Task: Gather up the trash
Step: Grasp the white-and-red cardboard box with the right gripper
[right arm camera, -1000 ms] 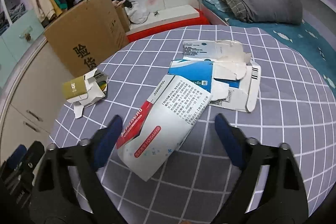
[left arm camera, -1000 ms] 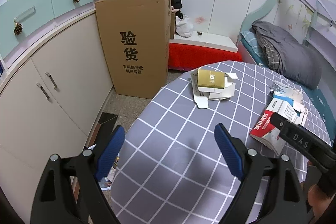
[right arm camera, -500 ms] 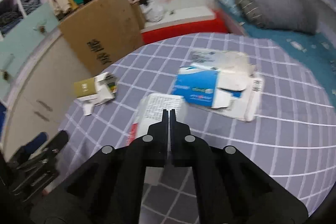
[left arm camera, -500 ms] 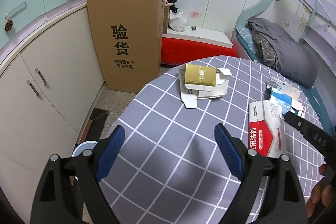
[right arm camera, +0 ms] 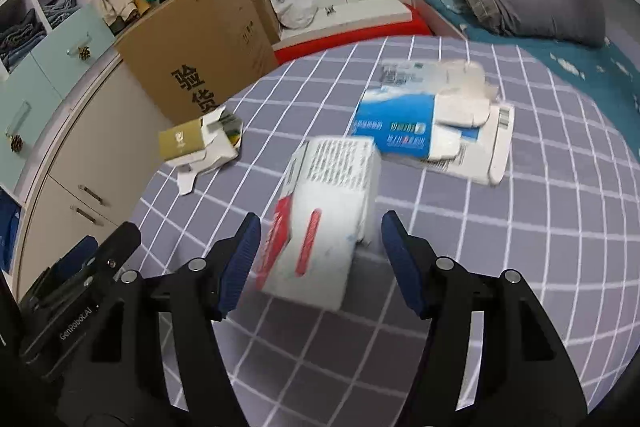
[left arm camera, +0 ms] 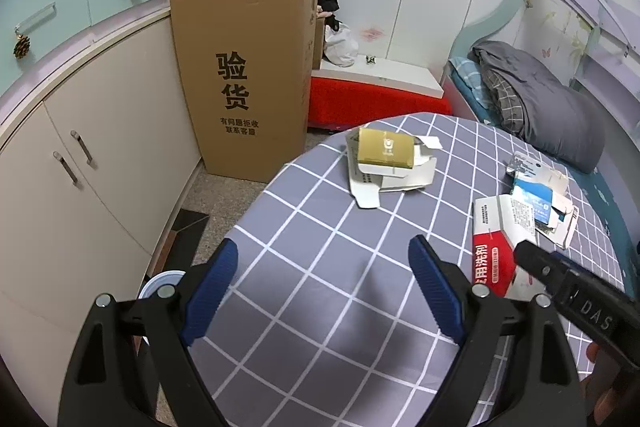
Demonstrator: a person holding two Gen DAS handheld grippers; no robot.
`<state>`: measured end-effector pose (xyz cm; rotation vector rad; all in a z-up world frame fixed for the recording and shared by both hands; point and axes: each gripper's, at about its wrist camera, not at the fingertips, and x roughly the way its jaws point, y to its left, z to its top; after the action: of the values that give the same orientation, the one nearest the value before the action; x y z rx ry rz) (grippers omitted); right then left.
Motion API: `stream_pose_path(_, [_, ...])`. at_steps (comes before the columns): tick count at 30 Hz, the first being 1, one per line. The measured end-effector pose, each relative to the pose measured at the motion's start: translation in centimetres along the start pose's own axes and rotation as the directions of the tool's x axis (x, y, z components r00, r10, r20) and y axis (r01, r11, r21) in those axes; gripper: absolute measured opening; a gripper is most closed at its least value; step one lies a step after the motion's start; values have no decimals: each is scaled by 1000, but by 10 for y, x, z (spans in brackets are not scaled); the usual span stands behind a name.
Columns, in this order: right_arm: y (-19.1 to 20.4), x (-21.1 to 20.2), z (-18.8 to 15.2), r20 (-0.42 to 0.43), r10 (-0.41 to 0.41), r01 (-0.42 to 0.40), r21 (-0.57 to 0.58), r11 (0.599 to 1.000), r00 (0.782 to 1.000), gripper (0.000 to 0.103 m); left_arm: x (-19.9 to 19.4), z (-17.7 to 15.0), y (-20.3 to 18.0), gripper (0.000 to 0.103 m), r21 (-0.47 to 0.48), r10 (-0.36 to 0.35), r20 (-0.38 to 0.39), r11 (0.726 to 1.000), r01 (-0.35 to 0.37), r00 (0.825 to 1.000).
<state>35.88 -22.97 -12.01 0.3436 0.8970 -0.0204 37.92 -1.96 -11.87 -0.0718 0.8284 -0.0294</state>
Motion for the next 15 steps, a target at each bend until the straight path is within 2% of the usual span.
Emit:
stream_pose_path(4, [2, 14, 6, -9, -47, 47, 28, 998, 999, 65, 1, 0, 8, 85, -15, -3, -14, 1000, 3, 1000])
stream_pose_path(7, [1, 33, 9, -47, -78, 80, 26, 996, 996, 67, 0, 1, 12, 85, -18, -4, -12, 1000, 4, 1000])
stream_pose_path(8, [2, 32, 10, -31, -78, 79, 15, 997, 996, 66, -1, 2, 13, 85, -16, -6, -10, 1000, 6, 1000])
stream_pose_path(9, [6, 32, 11, -35, -90, 90, -16, 996, 995, 55, -1, 4, 13, 85, -12, -11, -7, 1000, 11, 1000])
stream_pose_path(10, [8, 31, 10, -29, -84, 83, -37, 996, 996, 54, -1, 5, 13, 85, -9, -12, -2, 1000, 12, 1000])
stream_pose_path(11, [10, 30, 9, -24, -71, 70, -50, 996, 997, 49, -1, 6, 12, 85, -5, -11, 2, 1000, 11, 1000])
stream_pose_path(12, [13, 27, 9, -20, -46, 45, -70, 997, 999, 47, -1, 8, 11, 85, -2, -16, 6, 1000, 16, 1000])
stream_pose_path(15, [20, 19, 10, 6, -40, 41, -130, 991, 999, 44, 3, 16, 7, 85, 3, -22, 13, 1000, 22, 1000])
